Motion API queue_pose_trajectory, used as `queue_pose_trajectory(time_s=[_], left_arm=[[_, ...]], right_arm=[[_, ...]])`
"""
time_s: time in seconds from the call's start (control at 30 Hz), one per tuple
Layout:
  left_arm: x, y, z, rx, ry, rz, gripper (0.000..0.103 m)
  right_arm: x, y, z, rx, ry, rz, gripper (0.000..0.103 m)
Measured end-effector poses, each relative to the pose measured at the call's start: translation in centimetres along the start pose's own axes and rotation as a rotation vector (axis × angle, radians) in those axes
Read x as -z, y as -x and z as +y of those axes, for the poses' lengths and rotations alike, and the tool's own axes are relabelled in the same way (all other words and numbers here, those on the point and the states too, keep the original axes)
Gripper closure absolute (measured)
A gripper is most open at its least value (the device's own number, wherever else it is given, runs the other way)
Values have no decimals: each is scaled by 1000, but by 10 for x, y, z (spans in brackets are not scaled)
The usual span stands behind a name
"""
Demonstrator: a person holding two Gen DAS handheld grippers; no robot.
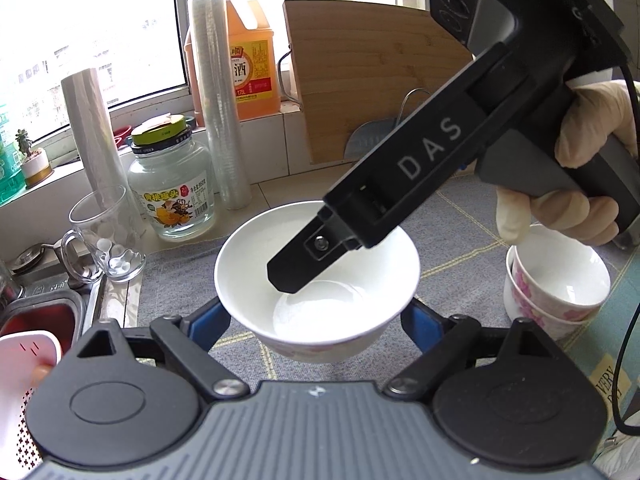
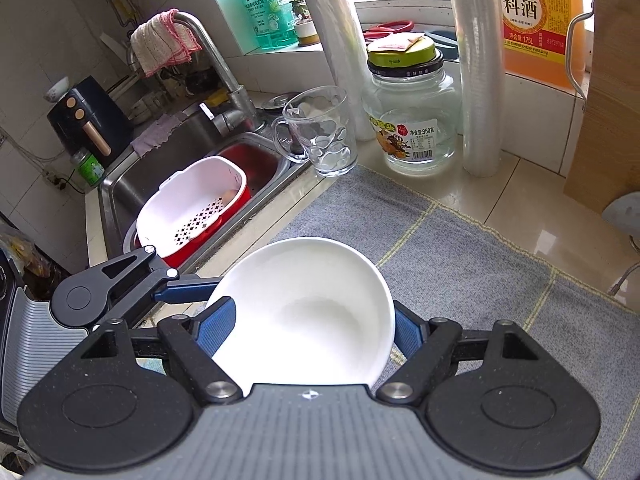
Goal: Organize plates and bowls
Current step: 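Lift the pink-flower bowl with the right gripper toward the nested white bowls, then lower the pink-flower bowl onto the nested bowls and open the right gripper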
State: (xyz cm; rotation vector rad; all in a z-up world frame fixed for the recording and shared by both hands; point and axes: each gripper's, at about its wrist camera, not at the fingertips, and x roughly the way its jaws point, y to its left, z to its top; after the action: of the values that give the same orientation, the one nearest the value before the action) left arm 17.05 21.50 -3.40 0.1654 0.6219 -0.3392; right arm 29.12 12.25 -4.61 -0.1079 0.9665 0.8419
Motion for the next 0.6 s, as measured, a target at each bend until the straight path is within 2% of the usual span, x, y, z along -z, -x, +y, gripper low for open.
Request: queue_pose_trajectory(time_s=[0.37,0.6], left_arm=[[1,18,-29,46,-31,-1,12],[-3,27,-53,94,-82,-22,12]], right_arm=[[31,34,7,21,-21,-41,17],[55,63,4,62,-43,-63,17]])
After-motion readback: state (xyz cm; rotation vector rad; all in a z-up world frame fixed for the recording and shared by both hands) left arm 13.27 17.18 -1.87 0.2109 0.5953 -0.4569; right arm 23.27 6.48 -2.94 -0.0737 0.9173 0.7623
